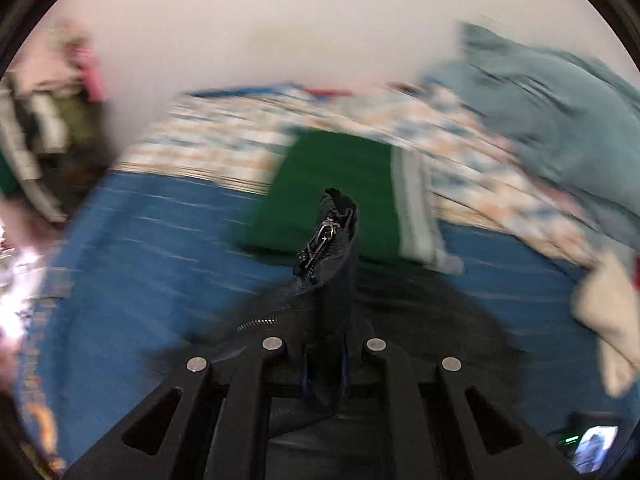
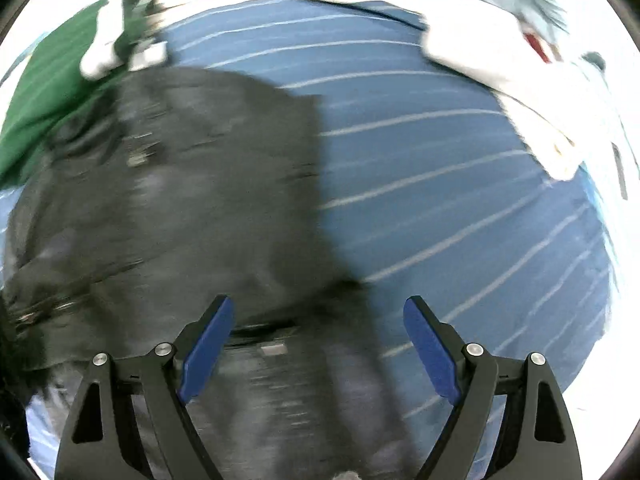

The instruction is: Fold large clothes

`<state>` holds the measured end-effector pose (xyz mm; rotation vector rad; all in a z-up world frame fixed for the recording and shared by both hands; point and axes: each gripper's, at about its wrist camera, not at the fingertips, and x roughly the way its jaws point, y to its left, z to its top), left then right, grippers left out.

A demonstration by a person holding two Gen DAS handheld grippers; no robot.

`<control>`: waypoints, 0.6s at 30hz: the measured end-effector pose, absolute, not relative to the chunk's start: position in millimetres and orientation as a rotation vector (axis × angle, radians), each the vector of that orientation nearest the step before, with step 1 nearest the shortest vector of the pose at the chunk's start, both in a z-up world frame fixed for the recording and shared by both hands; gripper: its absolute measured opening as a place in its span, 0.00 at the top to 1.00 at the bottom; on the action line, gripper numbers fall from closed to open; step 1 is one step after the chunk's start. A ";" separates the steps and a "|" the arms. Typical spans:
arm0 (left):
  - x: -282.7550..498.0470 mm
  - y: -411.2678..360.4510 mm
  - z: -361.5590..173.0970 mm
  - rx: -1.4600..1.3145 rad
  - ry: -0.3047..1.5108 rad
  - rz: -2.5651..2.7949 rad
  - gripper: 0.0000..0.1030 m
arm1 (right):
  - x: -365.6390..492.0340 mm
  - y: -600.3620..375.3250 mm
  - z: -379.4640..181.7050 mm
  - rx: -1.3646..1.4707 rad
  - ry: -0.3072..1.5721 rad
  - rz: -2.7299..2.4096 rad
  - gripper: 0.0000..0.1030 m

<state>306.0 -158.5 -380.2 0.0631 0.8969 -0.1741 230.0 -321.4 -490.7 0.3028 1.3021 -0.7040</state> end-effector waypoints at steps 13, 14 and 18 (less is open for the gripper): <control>276.2 -296.7 -499.4 0.160 1.196 -0.344 0.08 | 131.2 -466.4 -493.2 0.541 1.400 -0.644 0.14; 274.4 -293.1 -493.1 0.137 1.195 -0.347 0.07 | 128.1 -470.6 -491.7 0.564 1.399 -0.621 0.14; 269.3 -262.8 -469.5 0.101 1.194 -0.305 0.07 | 123.2 -491.1 -485.6 0.745 1.408 -0.484 0.15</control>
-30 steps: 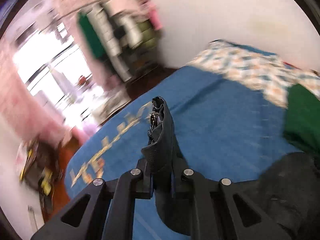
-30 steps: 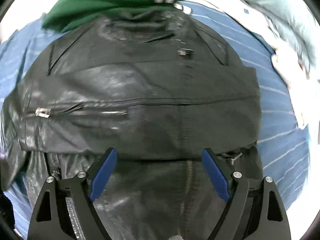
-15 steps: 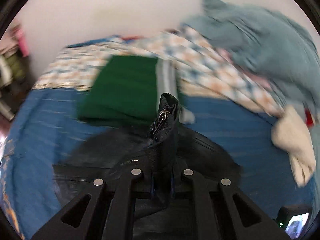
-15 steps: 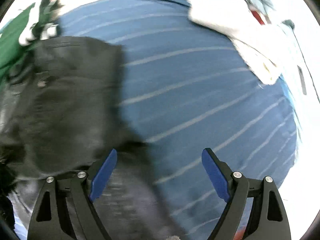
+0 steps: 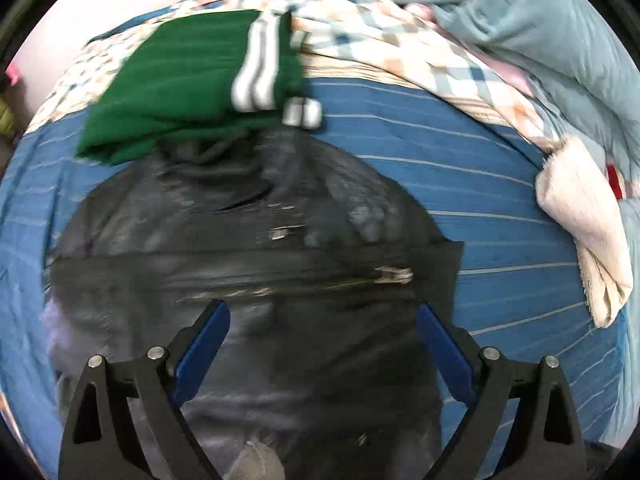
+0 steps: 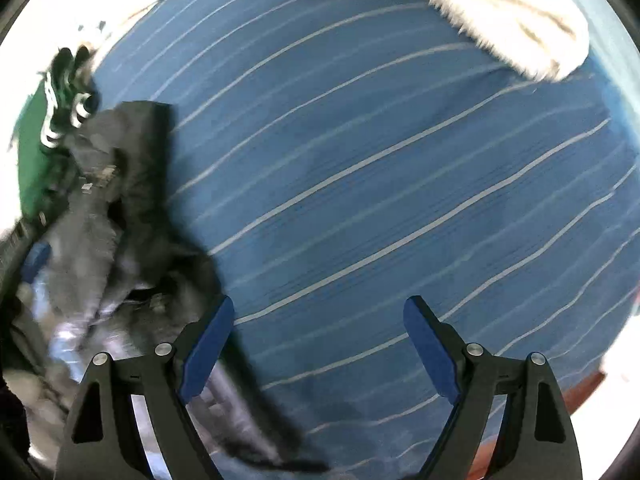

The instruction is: Fold large clothes

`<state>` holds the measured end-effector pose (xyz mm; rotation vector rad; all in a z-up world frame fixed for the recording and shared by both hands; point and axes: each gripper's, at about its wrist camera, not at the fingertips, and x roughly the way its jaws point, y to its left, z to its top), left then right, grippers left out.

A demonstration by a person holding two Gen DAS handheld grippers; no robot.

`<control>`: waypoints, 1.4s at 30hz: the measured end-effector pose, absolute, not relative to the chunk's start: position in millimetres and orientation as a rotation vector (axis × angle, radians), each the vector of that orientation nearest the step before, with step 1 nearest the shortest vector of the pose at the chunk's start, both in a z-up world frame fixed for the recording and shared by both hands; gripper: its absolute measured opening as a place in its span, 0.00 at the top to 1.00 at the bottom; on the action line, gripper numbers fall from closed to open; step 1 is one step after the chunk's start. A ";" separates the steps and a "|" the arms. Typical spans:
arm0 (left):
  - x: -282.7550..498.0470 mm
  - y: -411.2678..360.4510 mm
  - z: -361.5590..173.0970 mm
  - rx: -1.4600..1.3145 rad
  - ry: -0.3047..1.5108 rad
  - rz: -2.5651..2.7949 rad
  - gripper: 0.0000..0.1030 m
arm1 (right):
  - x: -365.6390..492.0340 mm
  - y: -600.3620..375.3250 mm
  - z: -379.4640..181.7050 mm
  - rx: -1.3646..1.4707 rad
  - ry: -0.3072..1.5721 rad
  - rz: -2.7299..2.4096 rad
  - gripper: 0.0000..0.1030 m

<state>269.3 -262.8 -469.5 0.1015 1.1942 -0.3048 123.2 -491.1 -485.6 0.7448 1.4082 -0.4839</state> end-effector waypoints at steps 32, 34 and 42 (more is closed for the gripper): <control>301.3 32.3 -504.8 0.015 1.269 0.354 0.07 | 353.3 -342.6 -523.8 0.354 1.531 -0.372 0.89; 303.6 24.2 -501.5 0.038 1.253 0.328 0.07 | 338.4 -352.1 -505.4 0.399 1.466 -0.392 0.98; 323.0 0.0 -514.7 0.070 1.257 0.254 0.07 | 299.6 -365.7 -476.4 0.506 1.433 -0.371 0.98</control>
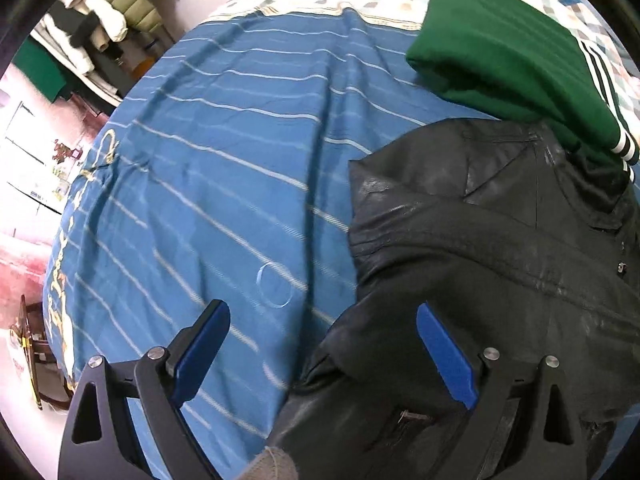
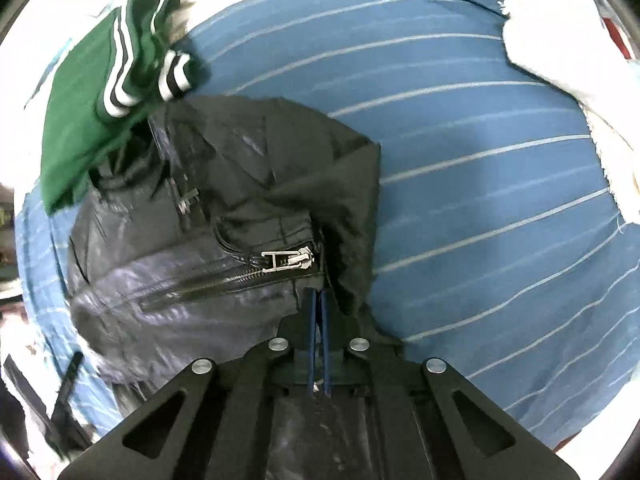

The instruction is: Fold large clothes

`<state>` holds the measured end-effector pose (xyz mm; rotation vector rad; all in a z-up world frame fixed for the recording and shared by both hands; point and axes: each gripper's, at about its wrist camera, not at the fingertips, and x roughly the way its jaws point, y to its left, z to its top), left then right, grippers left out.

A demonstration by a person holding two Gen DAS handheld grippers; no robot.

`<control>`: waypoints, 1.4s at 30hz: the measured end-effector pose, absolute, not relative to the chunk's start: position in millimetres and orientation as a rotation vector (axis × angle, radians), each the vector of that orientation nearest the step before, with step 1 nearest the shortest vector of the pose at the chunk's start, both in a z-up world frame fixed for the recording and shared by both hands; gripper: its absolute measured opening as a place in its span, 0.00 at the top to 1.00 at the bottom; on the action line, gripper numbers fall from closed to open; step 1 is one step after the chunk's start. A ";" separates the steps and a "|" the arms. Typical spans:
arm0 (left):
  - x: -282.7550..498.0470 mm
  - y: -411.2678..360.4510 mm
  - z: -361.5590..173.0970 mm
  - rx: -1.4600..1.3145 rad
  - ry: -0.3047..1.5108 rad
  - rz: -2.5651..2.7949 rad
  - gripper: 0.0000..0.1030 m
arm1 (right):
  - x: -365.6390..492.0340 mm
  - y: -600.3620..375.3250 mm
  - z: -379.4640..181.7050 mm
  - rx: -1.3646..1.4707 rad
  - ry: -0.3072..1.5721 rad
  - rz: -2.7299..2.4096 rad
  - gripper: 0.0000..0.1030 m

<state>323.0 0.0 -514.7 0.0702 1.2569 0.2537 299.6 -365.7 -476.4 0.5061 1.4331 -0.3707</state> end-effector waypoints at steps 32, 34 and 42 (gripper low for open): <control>252.5 5.0 -578.8 0.199 1.297 0.250 0.00 | 243.7 -349.5 -560.7 0.283 1.665 -0.341 0.65; 251.4 8.4 -579.9 0.167 1.290 0.248 0.00 | 248.8 -337.9 -553.9 0.254 1.684 -0.340 0.59; 237.4 3.8 -563.7 0.215 1.324 0.355 0.00 | 182.1 -354.1 -583.0 0.562 1.781 -0.284 0.83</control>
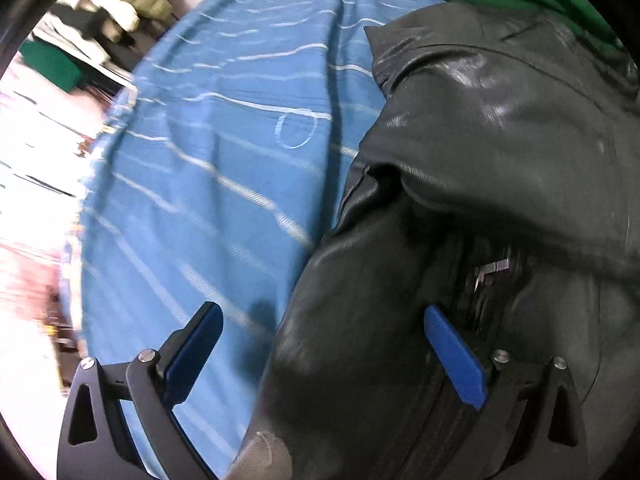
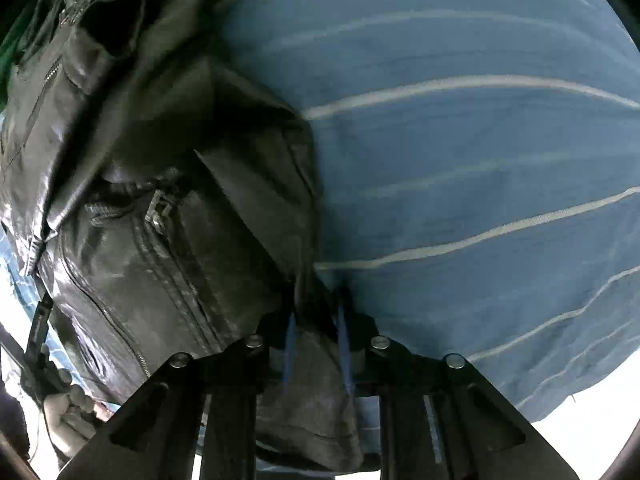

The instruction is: Fold large clothes

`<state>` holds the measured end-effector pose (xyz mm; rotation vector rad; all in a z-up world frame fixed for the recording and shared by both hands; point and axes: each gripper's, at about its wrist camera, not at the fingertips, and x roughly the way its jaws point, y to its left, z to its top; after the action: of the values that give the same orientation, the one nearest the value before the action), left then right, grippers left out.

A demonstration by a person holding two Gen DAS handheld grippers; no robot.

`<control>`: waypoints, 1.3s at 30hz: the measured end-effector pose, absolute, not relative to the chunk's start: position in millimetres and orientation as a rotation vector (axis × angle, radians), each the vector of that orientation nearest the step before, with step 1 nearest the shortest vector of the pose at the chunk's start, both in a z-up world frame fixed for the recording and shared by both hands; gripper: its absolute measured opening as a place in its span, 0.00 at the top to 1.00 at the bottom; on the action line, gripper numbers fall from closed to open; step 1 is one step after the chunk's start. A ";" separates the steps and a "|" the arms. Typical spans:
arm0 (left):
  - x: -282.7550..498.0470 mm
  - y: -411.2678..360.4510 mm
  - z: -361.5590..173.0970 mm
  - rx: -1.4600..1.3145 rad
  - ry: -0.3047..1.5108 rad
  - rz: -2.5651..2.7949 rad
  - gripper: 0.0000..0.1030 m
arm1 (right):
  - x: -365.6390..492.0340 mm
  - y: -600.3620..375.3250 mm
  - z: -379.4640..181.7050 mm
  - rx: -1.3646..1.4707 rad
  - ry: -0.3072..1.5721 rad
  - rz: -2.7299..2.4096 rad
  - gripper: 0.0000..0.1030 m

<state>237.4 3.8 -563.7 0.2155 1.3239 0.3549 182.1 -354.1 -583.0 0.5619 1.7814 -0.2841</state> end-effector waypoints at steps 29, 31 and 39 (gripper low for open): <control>65.8 -351.4 -592.7 0.772 1.316 0.465 0.00 | 111.7 -521.3 -493.9 0.166 1.726 -0.336 0.33; 78.9 -342.3 -591.0 0.747 1.284 0.490 0.00 | 116.3 -519.2 -491.2 0.173 1.717 -0.324 0.33; 111.1 -277.8 -534.0 0.455 1.221 0.418 0.93 | 193.7 -495.6 -482.5 0.465 1.486 0.082 0.17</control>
<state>111.1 -277.8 -534.0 0.4550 1.2211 0.4179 193.7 -495.6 -482.5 0.4649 1.4857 0.0818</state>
